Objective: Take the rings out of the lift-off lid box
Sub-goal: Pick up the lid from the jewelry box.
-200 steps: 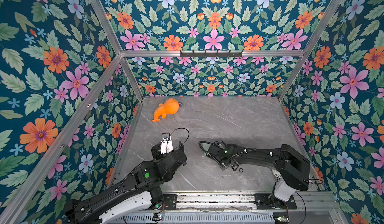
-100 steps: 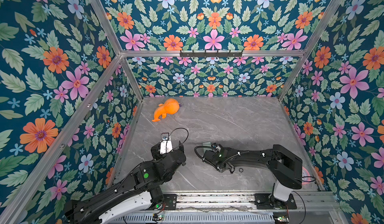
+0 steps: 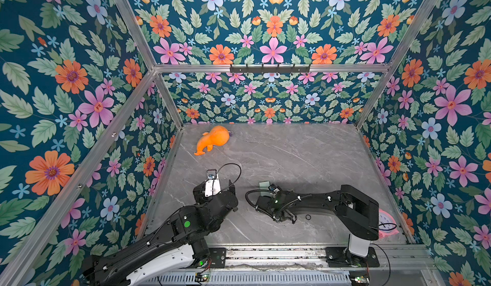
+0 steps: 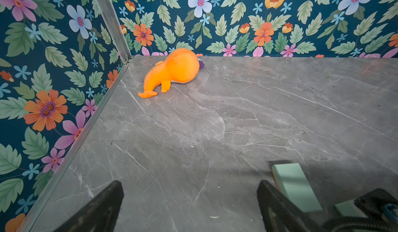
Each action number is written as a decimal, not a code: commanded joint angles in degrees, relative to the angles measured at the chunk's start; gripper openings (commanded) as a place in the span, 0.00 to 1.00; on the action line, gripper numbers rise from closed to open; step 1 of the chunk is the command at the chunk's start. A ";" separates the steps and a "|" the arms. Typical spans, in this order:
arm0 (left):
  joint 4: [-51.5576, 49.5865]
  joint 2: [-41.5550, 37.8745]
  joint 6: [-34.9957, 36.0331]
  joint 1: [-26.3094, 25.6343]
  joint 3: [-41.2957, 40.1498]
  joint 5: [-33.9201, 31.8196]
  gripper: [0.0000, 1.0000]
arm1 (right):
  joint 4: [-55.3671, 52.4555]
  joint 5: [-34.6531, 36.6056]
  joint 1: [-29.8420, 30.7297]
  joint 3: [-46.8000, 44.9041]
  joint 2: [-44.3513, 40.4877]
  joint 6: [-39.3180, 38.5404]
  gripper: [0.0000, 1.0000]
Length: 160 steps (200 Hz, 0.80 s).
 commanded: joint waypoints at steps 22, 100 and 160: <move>-0.28 0.11 -0.30 0.01 0.00 -0.88 1.00 | -2.27 1.88 0.05 -0.01 0.55 1.88 0.56; -0.41 0.28 -0.48 0.03 0.00 -0.95 1.00 | -3.06 1.94 0.07 0.51 1.00 2.21 0.53; -0.46 0.29 -0.57 0.08 0.08 -0.96 0.99 | -2.45 -0.08 -0.25 -0.53 -5.16 1.97 0.52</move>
